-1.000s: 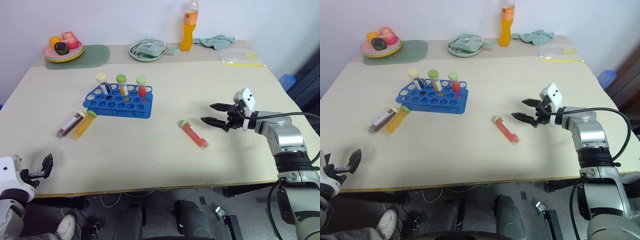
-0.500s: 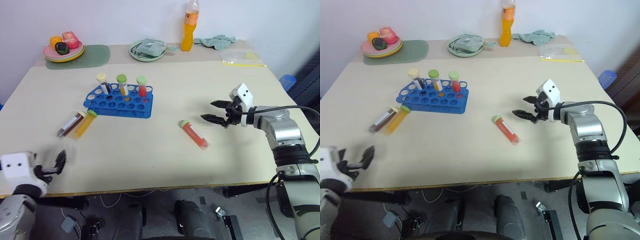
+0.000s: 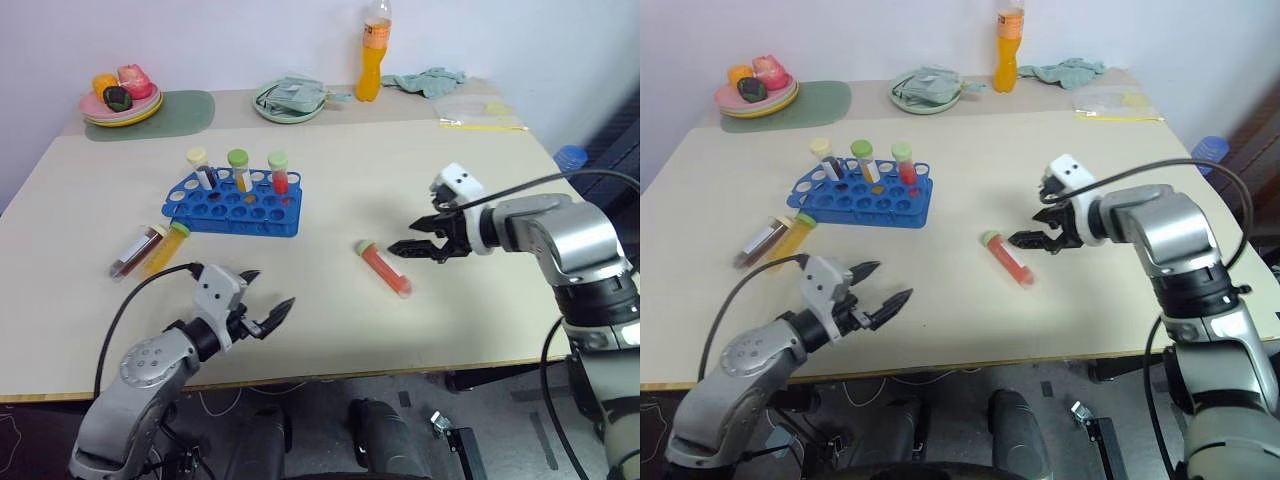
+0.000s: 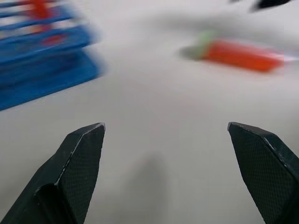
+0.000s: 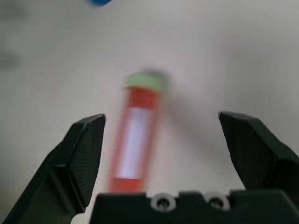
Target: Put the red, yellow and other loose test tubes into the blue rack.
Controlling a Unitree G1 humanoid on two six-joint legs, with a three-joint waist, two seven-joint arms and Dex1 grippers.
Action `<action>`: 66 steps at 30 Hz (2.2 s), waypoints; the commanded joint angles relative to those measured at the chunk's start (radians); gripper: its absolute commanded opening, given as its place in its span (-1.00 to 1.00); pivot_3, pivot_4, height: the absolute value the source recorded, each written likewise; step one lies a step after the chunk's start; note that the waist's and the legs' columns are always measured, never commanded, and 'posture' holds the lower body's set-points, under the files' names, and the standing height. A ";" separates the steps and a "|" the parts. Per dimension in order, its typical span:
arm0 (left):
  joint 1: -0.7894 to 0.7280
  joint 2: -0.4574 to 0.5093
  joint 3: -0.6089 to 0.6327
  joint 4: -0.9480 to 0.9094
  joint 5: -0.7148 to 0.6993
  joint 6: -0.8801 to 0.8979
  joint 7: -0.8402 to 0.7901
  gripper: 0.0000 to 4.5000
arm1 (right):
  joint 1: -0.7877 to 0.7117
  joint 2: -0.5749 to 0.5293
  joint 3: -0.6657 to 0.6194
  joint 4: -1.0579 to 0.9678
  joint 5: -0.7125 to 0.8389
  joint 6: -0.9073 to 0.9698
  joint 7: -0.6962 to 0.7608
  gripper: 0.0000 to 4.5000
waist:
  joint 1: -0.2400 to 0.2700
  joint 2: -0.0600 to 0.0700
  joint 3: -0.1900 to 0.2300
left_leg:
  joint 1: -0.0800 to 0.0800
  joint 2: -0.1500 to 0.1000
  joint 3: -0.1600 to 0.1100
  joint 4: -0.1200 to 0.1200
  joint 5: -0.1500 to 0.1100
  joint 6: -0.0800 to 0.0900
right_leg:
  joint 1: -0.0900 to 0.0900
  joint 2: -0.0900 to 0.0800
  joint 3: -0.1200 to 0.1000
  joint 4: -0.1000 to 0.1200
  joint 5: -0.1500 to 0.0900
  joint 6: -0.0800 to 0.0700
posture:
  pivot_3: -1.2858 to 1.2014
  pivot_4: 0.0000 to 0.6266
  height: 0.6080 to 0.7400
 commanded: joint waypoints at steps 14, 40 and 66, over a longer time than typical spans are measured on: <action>0.020 -0.048 -0.093 -0.067 0.024 0.008 0.039 0.93 | -0.362 0.234 0.250 0.442 -0.015 0.278 -0.221 0.91 | 0.004 0.000 0.000 | -0.002 -0.001 0.000 0.000 0.000 0.001 | -0.002 -0.001 0.000 0.000 0.000 0.000 | 0.03 -0.52 1.00; 0.018 -0.085 0.181 0.143 0.063 -0.158 0.156 1.00 | -0.067 0.726 -0.113 0.254 -0.020 -0.969 -0.490 -0.67 | -0.021 0.002 0.001 | -0.001 0.000 -0.001 0.000 -0.001 0.001 | -0.002 0.001 0.000 0.002 0.000 0.001 | 0.03 -0.52 1.00; 0.006 -0.107 0.233 0.117 0.054 -0.147 0.192 1.00 | -0.150 0.916 -0.116 0.851 -0.230 -1.428 -0.600 -0.67 | -0.025 0.002 0.001 | -0.002 -0.001 -0.001 -0.001 0.000 0.001 | -0.003 0.000 0.000 0.002 0.000 0.001 | 0.03 -0.52 1.00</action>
